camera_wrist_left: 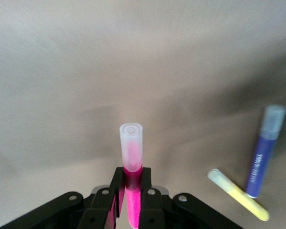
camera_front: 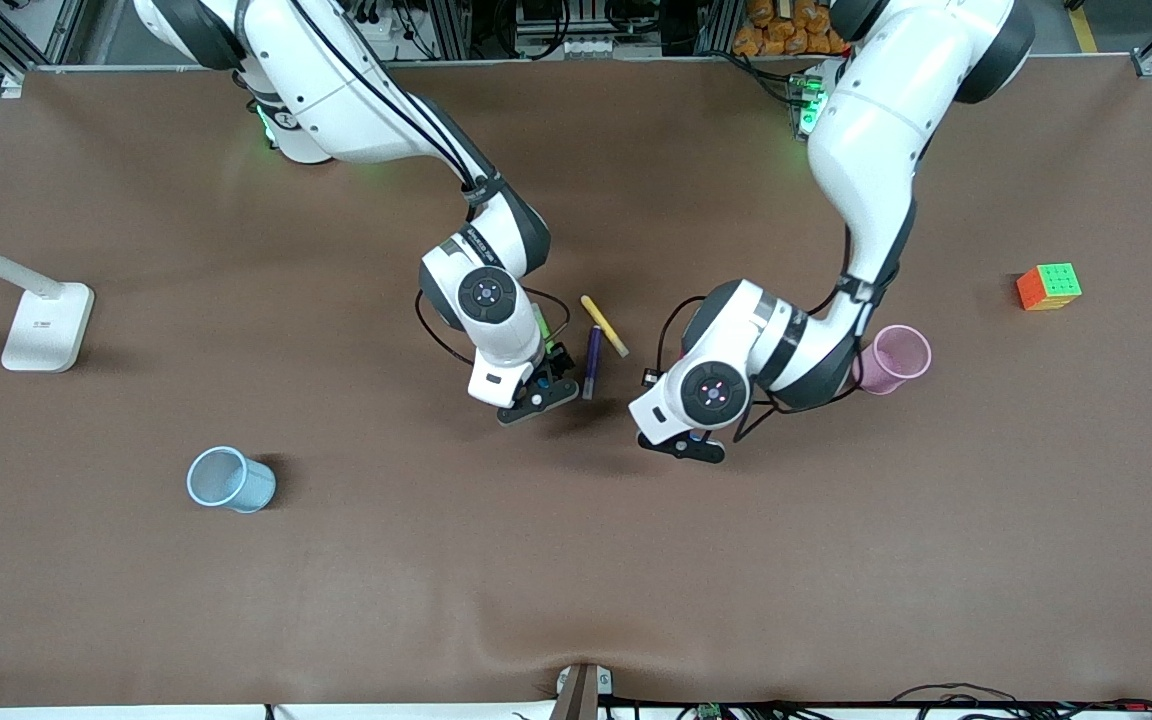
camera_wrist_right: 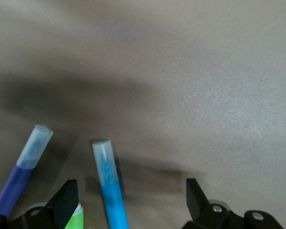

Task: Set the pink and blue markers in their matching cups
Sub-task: 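Lift the pink marker toward the pink cup while the right gripper lifts blue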

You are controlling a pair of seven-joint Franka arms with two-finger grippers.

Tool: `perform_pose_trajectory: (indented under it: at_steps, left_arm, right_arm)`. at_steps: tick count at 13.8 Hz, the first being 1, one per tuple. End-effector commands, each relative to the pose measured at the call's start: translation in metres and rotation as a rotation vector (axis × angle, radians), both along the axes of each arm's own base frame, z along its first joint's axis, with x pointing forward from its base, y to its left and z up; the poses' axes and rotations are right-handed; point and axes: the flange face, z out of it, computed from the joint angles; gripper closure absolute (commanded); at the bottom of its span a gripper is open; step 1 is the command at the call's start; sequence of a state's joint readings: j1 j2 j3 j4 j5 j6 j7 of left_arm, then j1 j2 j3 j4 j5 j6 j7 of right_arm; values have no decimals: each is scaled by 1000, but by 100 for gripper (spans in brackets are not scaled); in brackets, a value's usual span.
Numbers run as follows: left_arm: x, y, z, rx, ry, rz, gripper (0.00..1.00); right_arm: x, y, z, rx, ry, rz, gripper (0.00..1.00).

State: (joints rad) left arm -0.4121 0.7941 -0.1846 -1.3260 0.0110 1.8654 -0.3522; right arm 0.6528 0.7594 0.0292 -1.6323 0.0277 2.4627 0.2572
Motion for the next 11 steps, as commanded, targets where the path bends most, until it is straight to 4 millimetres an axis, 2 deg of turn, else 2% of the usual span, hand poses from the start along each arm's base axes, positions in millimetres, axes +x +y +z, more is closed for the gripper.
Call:
perform_pose_trajectory:
  at_steps: [1, 4, 7, 8, 11]
  left_arm:
    - [9, 17, 54, 33, -87, 58, 100]
    - [17, 43, 112, 26, -160, 122, 100]
    - [11, 70, 179, 23, -204, 170, 100]
    - [10, 84, 200, 21, -219, 186, 100]
    - [1, 119, 245, 12, -263, 209, 100]
  right_arm:
    - [5, 6, -2, 9, -4, -35, 0]
    - [5, 7, -3, 7, -6, -33, 0]
    - [6, 8, -1, 9, -10, -29, 45]
    - [7, 8, -1, 8, -11, -30, 56]
    - [6, 9, 0, 10, -11, -29, 73]
